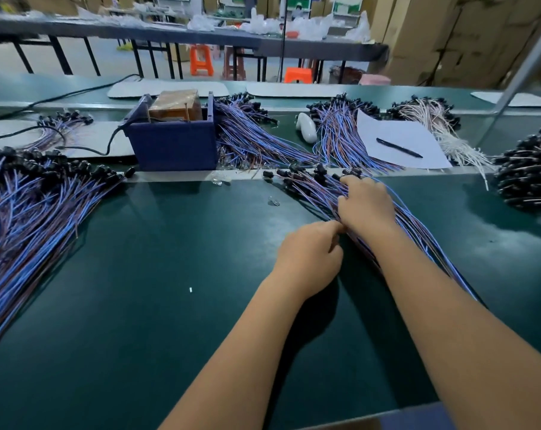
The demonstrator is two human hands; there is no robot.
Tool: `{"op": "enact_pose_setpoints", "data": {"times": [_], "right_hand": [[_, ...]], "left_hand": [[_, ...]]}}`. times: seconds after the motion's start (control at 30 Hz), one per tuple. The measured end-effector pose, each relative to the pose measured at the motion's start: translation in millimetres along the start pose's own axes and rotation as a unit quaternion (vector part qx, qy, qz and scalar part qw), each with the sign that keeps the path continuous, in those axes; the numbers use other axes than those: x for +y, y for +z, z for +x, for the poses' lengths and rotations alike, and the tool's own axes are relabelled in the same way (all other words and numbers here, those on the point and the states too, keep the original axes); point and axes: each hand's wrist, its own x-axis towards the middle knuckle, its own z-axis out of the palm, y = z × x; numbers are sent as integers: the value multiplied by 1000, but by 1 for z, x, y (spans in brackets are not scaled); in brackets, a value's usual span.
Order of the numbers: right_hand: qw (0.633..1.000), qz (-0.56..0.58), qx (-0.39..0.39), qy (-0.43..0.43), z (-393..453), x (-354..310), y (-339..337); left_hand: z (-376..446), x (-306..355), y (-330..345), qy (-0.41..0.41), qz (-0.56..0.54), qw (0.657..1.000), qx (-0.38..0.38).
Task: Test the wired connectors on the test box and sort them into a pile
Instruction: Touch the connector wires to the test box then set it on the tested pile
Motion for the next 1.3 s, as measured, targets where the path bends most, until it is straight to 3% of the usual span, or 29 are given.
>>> {"op": "enact_pose_setpoints", "data": {"times": [0.13, 0.3, 0.43, 0.5, 0.57, 0.63, 0.7, 0.73, 0.77, 0.83, 0.9, 0.97, 1.03, 1.17, 1.3], "right_hand": [[1000, 11, 18, 3, -10, -16, 11], [974, 205, 10, -97, -33, -68, 30], [917, 343, -145, -146, -64, -122, 33], [864, 357, -314, -165, -77, -144, 29], [775, 325, -507, -189, -87, -160, 24], [692, 324, -612, -203, -91, -171, 25], [656, 423, -598, -184, -86, -179, 34], [669, 480, -545, -159, -82, -184, 41], [705, 520, -465, -129, -77, -187, 47], [805, 524, -266, -88, -67, -191, 57], [848, 504, -143, -79, -62, -190, 65], [851, 505, -118, -77, -59, -188, 72], [851, 503, -123, -84, -60, -186, 75], [841, 518, -136, -76, -63, -185, 72], [835, 527, -138, -77, -67, -185, 67]], "left_hand": [[-4, -11, -8, -20, -48, 998, 34], [-15, -47, -46, -93, -101, 970, 199], [-29, -90, -91, -149, -179, 919, 319], [-37, -112, -110, -173, -220, 890, 361], [-43, -131, -125, -195, -299, 846, 397], [-47, -142, -138, -203, -433, 755, 449], [-47, -148, -148, -194, -510, 655, 523], [-46, -150, -152, -190, -507, 633, 554], [-45, -150, -154, -190, -484, 631, 575], [-43, -147, -154, -204, -402, 669, 591], [-39, -148, -149, -241, -268, 729, 582], [-32, -152, -145, -313, -95, 769, 550], [-26, -154, -144, -357, -2, 793, 494], [-20, -161, -146, -417, 66, 826, 375], [-17, -163, -145, -482, 121, 829, 256]]}}
